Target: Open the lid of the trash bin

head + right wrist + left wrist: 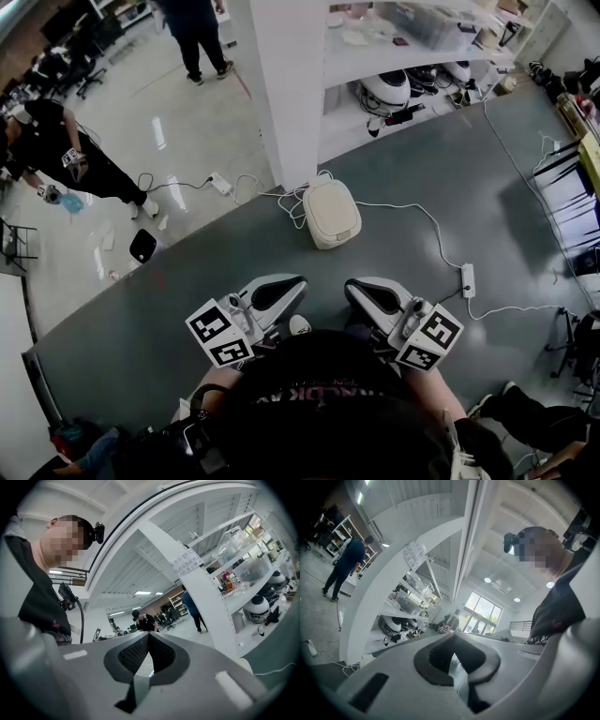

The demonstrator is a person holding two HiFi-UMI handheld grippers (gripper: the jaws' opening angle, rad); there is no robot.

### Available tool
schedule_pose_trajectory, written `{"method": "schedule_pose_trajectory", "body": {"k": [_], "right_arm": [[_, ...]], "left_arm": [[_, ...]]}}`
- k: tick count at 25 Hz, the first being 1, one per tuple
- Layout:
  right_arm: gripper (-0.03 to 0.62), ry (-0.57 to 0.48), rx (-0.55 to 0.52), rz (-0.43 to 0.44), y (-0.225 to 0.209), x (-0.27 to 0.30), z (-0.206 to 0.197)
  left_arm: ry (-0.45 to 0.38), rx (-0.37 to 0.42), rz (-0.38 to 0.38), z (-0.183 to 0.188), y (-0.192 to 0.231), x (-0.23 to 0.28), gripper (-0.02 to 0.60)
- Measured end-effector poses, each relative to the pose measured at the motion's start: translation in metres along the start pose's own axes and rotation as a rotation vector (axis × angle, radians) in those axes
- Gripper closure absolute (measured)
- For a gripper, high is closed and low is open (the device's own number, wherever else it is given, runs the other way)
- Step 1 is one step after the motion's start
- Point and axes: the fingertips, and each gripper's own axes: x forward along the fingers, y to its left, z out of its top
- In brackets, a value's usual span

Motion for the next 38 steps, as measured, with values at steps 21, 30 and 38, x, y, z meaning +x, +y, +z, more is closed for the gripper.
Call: {"method": "schedule_pose_trajectory", "body": {"k": [21,30,38], "right_arm": [[0.586,-0.002,0.013,-0.038,-0.008,0.012,0.004],[0.586,-0.007,0.018,-0.051,-0.011,0.017,0.003],[0.586,0.006,0.0,-0.075,-0.012,0.023,0.0]], "left_arm": [[-0.002,-0.013,0.015,0.003,0.01,-0.014,0.58],[0.008,0.008,0.022,0.002,0.012,-0.02,0.58],[0.023,0.047,0.032,0.0,0.014,-0.027,0.58]]}}
